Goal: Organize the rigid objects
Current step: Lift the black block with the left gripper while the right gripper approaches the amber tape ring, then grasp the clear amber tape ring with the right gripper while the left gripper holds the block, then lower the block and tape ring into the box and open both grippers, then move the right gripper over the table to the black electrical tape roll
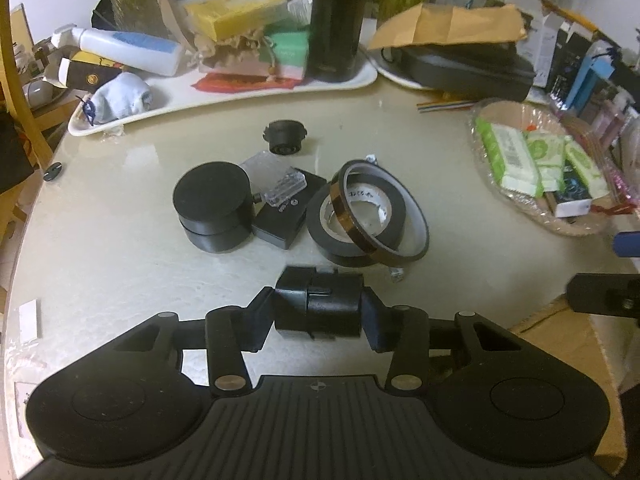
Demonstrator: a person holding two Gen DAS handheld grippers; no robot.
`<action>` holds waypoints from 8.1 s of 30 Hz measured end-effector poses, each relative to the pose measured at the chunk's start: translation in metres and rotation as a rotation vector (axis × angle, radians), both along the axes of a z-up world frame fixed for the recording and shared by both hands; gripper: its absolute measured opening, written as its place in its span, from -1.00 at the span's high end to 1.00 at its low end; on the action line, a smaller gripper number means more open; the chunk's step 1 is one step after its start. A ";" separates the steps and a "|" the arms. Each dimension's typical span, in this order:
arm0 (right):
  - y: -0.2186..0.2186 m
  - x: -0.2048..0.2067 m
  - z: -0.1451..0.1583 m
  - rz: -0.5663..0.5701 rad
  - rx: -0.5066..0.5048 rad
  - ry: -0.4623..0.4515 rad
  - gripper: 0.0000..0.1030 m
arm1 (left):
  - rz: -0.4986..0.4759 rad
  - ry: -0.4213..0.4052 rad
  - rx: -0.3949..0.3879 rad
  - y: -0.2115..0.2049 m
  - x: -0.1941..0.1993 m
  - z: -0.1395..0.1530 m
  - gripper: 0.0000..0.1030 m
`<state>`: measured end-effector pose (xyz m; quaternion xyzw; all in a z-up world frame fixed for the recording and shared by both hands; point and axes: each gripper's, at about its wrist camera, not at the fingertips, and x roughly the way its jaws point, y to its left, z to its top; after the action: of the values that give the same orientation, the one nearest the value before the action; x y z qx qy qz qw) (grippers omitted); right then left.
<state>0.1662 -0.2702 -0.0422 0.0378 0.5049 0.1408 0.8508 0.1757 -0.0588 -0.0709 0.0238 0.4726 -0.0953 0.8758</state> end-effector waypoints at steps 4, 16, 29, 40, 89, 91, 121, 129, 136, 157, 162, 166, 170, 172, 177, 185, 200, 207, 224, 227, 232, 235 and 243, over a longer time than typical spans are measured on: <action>0.003 0.000 0.002 0.011 0.005 -0.014 -1.00 | -0.005 -0.025 -0.011 0.006 -0.007 0.011 0.15; 0.014 0.004 0.005 0.035 0.009 -0.049 -1.00 | -0.025 -0.111 -0.045 0.027 -0.034 0.045 0.15; 0.029 0.033 -0.009 0.039 0.129 0.027 -1.00 | -0.038 -0.155 -0.061 0.051 -0.064 0.074 0.15; 0.042 0.072 -0.041 -0.029 0.292 0.216 -1.00 | -0.026 -0.170 -0.082 0.070 -0.080 0.084 0.15; 0.059 0.101 -0.024 -0.062 0.267 0.110 -0.77 | -0.036 -0.149 -0.105 0.085 -0.105 0.078 0.15; 0.057 0.095 -0.017 -0.048 0.251 0.090 -0.77 | -0.040 -0.148 -0.105 0.083 -0.107 0.079 0.15; 0.022 -0.006 0.027 0.069 0.137 -0.051 -0.77 | -0.100 -0.048 -0.087 0.046 -0.127 0.056 0.15; 0.021 -0.027 0.032 0.102 0.141 -0.061 -0.77 | -0.051 -0.010 -0.074 0.040 -0.132 0.056 0.14; 0.023 -0.040 0.034 0.137 0.153 -0.063 -0.78 | -0.025 0.006 -0.067 0.041 -0.140 0.051 0.12; 0.034 -0.066 0.029 0.258 0.126 -0.018 -0.78 | 0.026 -0.127 -0.082 0.064 -0.172 0.064 -0.05; 0.047 -0.068 0.026 0.302 0.068 -0.009 -0.98 | 0.011 -0.160 -0.052 0.065 -0.177 0.063 -0.05; 0.041 -0.066 0.027 0.265 0.073 -0.022 -1.00 | 0.015 -0.165 -0.039 0.066 -0.180 0.060 -0.07; 0.033 -0.060 0.025 0.210 0.083 -0.007 -1.00 | 0.029 -0.178 -0.036 0.067 -0.181 0.060 -0.46; 0.029 -0.058 0.024 0.183 0.083 -0.003 -1.00 | 0.028 -0.178 -0.038 0.067 -0.181 0.060 -0.46; 0.020 -0.053 0.020 0.126 0.087 0.015 -1.00 | 0.026 -0.176 -0.039 0.067 -0.180 0.060 -0.46; 0.016 -0.050 0.017 0.079 0.085 0.028 -1.00 | 0.008 -0.177 -0.044 0.063 -0.178 0.060 -0.47; 0.025 -0.053 0.019 0.081 -0.018 -0.099 -1.00 | 0.008 -0.140 -0.126 0.055 -0.165 0.063 -0.46; 0.022 -0.044 0.019 0.053 -0.010 -0.076 -1.00 | -0.020 -0.144 -0.141 0.041 -0.158 0.069 -0.46; 0.050 -0.027 0.023 0.171 -0.123 -0.146 -1.00 | -0.026 -0.138 -0.163 0.033 -0.144 0.061 -0.46; 0.052 -0.023 0.021 0.180 -0.121 -0.147 -1.00 | -0.031 -0.144 -0.152 0.032 -0.142 0.060 -0.46; 0.059 -0.018 0.017 0.210 -0.113 -0.145 -1.00 | -0.035 -0.156 -0.128 0.032 -0.139 0.064 -0.46; 0.064 -0.016 0.017 0.244 -0.126 -0.168 -1.00 | -0.040 -0.167 -0.126 0.034 -0.136 0.070 -0.46; 0.090 -0.007 0.015 0.419 -0.198 -0.274 -1.00 | -0.011 -0.216 -0.107 0.046 -0.120 0.090 -0.46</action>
<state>0.1596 -0.1805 -0.0273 -0.1701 0.3931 0.2677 0.8631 0.0559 -0.0124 0.0187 -0.0104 0.3698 -0.1222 0.9210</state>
